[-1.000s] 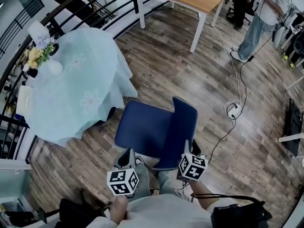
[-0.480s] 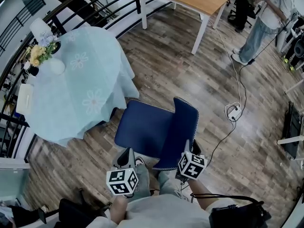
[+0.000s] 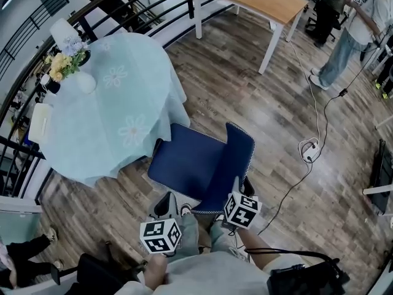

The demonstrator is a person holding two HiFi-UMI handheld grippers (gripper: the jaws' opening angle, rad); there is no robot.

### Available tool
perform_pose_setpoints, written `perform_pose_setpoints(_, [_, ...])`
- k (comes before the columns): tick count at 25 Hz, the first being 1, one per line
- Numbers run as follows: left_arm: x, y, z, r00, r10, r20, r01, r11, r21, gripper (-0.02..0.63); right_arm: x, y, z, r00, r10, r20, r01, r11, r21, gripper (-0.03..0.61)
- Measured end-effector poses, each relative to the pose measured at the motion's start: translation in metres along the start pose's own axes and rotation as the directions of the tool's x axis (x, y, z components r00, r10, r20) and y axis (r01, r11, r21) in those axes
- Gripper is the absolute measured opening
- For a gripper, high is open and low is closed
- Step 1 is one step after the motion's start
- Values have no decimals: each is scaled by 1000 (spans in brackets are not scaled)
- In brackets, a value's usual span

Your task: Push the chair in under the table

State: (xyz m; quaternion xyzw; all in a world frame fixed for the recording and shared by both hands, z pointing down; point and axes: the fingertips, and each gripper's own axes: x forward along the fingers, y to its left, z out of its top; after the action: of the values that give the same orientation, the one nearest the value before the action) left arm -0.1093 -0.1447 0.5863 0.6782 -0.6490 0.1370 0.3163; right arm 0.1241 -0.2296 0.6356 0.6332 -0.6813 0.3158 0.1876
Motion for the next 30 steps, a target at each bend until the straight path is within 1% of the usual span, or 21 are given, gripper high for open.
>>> perform_pose_setpoints(4, [-2, 13, 2, 1000, 17, 10, -17, 1000, -15, 5, 7, 17, 0, 1000, 8, -1, -8, 1000, -10, 103])
perform_pose_setpoints(13, [-9, 45, 5, 999, 48, 22, -47, 998, -49, 5, 12, 40, 0, 1000, -7, -1, 7, 1000, -12, 103])
perform_pose_setpoints(20, [-10, 66, 11, 998, 53, 31, -51, 997, -60, 5, 15, 51, -2, 999, -32, 0, 32, 999, 0, 103])
perform_pose_setpoints(30, [-4, 89, 19, 998, 48, 37, -45, 997, -64, 5, 30, 80, 1, 999, -35, 6, 35, 999, 7, 103])
